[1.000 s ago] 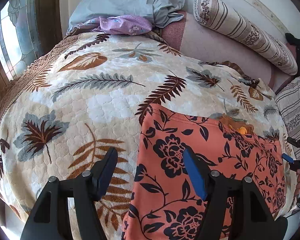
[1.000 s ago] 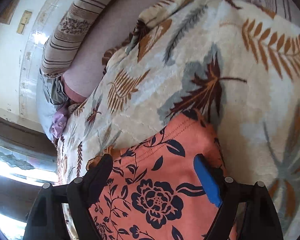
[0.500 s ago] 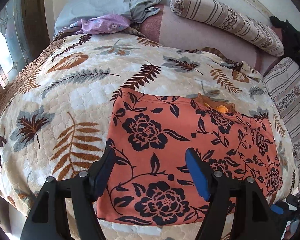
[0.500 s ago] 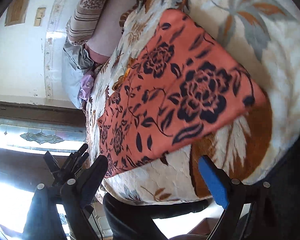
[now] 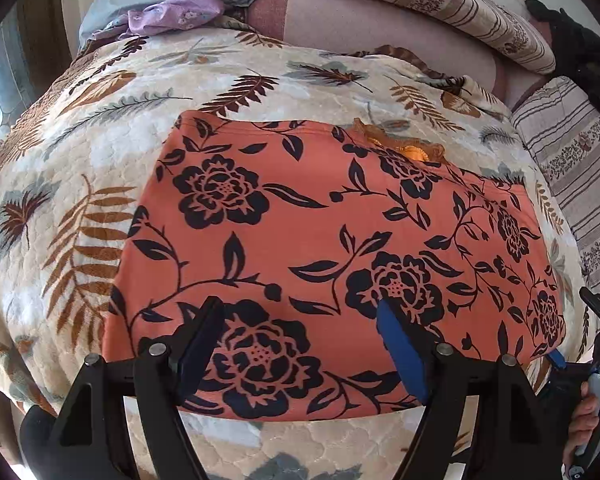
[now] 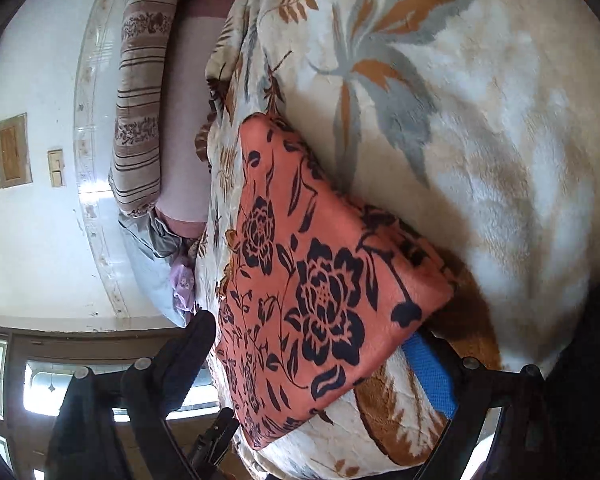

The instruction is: Fold small clothes

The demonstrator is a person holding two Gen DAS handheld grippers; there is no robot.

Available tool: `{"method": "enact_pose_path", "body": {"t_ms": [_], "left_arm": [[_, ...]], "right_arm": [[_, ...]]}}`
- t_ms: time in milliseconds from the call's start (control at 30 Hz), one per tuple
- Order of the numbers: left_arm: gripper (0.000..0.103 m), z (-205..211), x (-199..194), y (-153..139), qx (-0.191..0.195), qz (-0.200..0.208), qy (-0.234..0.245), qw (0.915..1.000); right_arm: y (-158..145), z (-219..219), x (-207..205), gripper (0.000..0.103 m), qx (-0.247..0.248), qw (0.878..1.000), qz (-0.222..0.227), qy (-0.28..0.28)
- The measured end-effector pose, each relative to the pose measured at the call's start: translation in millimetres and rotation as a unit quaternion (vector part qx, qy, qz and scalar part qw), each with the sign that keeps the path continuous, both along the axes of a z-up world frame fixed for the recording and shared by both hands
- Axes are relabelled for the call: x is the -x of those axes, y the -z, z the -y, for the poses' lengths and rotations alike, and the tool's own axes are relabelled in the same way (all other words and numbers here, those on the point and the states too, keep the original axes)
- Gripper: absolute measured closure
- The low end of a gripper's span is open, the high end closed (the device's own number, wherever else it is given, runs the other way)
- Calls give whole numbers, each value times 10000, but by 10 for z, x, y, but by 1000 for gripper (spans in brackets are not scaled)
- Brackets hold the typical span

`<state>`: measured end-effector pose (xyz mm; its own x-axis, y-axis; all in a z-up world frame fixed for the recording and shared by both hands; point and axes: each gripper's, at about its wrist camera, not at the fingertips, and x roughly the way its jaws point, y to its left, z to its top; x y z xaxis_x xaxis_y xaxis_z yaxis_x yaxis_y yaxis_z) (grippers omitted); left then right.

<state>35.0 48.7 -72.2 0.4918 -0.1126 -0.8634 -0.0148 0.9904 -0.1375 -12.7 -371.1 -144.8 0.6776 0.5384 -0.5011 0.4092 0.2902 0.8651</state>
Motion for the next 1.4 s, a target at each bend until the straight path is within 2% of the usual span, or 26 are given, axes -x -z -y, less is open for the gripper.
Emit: {"method": "enact_pose_path", "body": {"t_ms": [100, 167, 233, 300, 400, 433, 500, 733, 833, 900, 967, 1033, 1067, 1100, 1167, 1233, 1300, 1333, 1400], "left_arm": [[24, 125, -56, -16, 5, 110, 81, 9999], [24, 206, -111, 19, -120, 147, 113, 9998], [24, 281, -190, 129, -340, -26, 160, 9993], [24, 327, -228, 223, -529, -210, 159, 9983], [24, 341, -184, 177, -510, -52, 130, 9986], [24, 345, -180, 160, -500, -18, 138, 9987], [24, 361, -196, 157, -571, 0, 143, 9983], [24, 357, -263, 249, -585, -93, 138, 9981], [24, 355, -263, 195, -534, -73, 168, 9984], [24, 342, -258, 136, -470, 86, 120, 9988], [24, 351, -282, 182, -468, 110, 154, 9987], [21, 402, -339, 399, -645, -142, 312, 9973], [17, 443, -316, 415, -825, 108, 429, 9956], [17, 457, -313, 416, -876, 130, 459, 9950], [17, 393, -350, 375, -610, 21, 400, 9973], [17, 289, -379, 298, -225, -69, 399, 9989], [17, 72, -336, 113, 559, 137, 138, 9982], [17, -69, -300, -7, 1064, 329, -35, 9938], [17, -346, -282, -229, 2111, 582, -184, 9756]], "right_arm": [[-42, -1, -56, 13, 92, 9999, 51, -37], [-68, -44, -94, 22, 329, 9994, 41, -122], [-53, -91, -120, 40, 500, 9986, -5, -193], [-49, -122, -147, 47, 613, 9977, -14, -287], [-91, -132, -162, 45, 707, 9968, 28, -376], [-87, -137, -174, 37, 721, 9966, 1, -407], [-66, -138, -177, 28, 622, 9972, 82, -406], [-74, -171, -229, 29, 766, 9957, 75, -512], [-50, -166, -232, 59, 923, 9943, -104, -522], [-16, -139, -225, 70, 967, 9937, -179, -529], [-6, -137, -221, 77, 1044, 9927, -208, -570], [-47, -155, -241, 83, 1194, 9905, -227, -640], [-109, -184, -266, 86, 1300, 9889, -195, -687], [-209, -213, -291, 89, 1465, 9865, -119, -723], [-533, -340, -361, 90, 1860, 9788, 219, -826], [-961, -581, -448, 90, 2320, 9647, 706, -1030], [-1392, -955, -498, 90, 2855, 9405, 1246, -1356], [-1555, -1170, -500, 90, 3090, 9265, 1482, -1556], [-1722, -1605, -488, 90, 3463, 8988, 1815, -1981]]}}
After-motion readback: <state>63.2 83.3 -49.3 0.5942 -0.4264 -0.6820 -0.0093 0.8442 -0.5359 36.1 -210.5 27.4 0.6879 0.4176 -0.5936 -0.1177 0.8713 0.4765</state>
